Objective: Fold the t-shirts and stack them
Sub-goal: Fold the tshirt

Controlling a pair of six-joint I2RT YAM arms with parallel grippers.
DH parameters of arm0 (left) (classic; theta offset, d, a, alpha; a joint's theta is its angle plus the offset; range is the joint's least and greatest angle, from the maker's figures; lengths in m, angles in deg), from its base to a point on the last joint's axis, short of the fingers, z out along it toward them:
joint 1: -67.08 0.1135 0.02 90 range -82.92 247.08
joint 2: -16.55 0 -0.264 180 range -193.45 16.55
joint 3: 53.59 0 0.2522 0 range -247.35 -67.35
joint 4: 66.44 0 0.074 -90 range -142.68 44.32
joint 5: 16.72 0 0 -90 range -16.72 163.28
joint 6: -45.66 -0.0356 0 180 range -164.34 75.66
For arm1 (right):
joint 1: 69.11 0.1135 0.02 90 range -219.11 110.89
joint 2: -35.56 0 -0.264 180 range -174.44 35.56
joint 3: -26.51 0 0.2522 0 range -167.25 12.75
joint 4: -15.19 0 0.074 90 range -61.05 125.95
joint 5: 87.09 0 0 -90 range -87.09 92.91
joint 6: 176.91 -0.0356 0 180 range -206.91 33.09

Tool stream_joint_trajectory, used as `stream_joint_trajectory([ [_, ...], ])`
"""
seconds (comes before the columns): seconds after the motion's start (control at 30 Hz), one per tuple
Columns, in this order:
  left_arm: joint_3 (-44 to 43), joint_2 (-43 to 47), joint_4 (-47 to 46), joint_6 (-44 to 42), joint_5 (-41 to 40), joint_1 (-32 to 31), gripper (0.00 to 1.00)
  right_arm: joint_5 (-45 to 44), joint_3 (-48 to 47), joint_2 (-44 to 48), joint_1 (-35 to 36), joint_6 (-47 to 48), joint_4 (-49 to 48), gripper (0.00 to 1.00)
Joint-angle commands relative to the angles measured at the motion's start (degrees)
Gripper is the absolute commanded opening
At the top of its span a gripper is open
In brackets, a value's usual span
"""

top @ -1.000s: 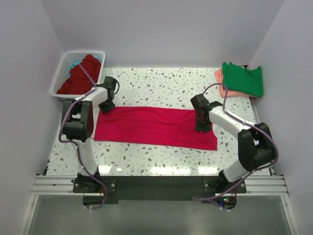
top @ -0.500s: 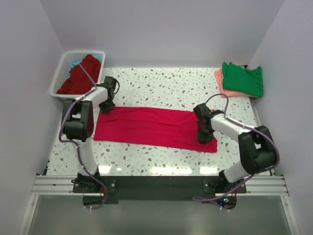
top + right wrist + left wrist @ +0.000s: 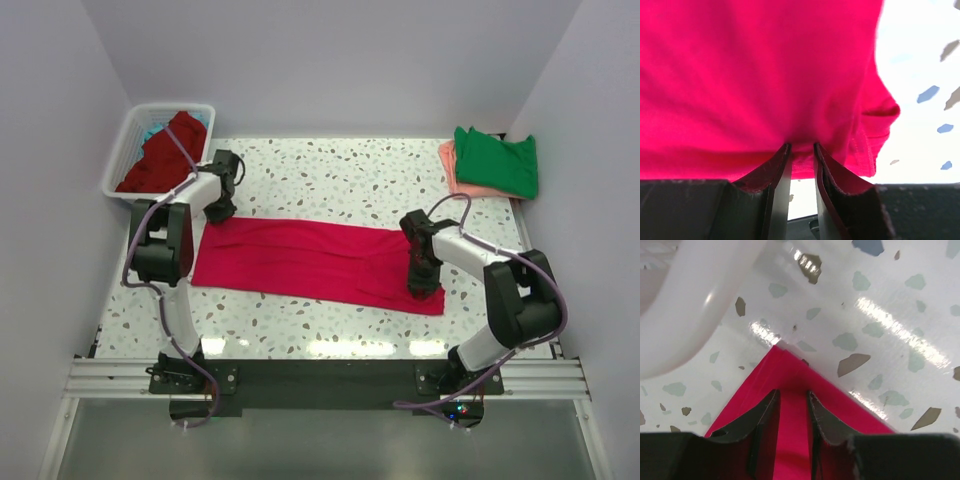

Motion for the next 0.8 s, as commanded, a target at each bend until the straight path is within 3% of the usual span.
stream_joint_trajectory([
  [0.0, -4.99, -2.0, 0.7, -1.56, 0.9, 0.3, 0.32, -3.44, -1.73, -0.88, -3.72, -1.5, 5.63, 0.28],
  [0.3, -8.43, -4.56, 1.23, -2.53, 2.39, 0.3, 0.33, -4.5, -0.5, -0.44, -7.33, -1.41, 5.9, 0.27],
  [0.53, -7.46, -3.51, 0.61, -2.97, 2.83, 0.21, 0.33, -5.29, -5.14, -2.98, -10.5, -0.89, 5.11, 0.24],
  [0.77, -3.95, 4.65, -4.57, -4.9, 4.15, 0.3, 0.34, -5.99, -11.56, 2.37, -10.23, 1.49, 3.79, 0.26],
])
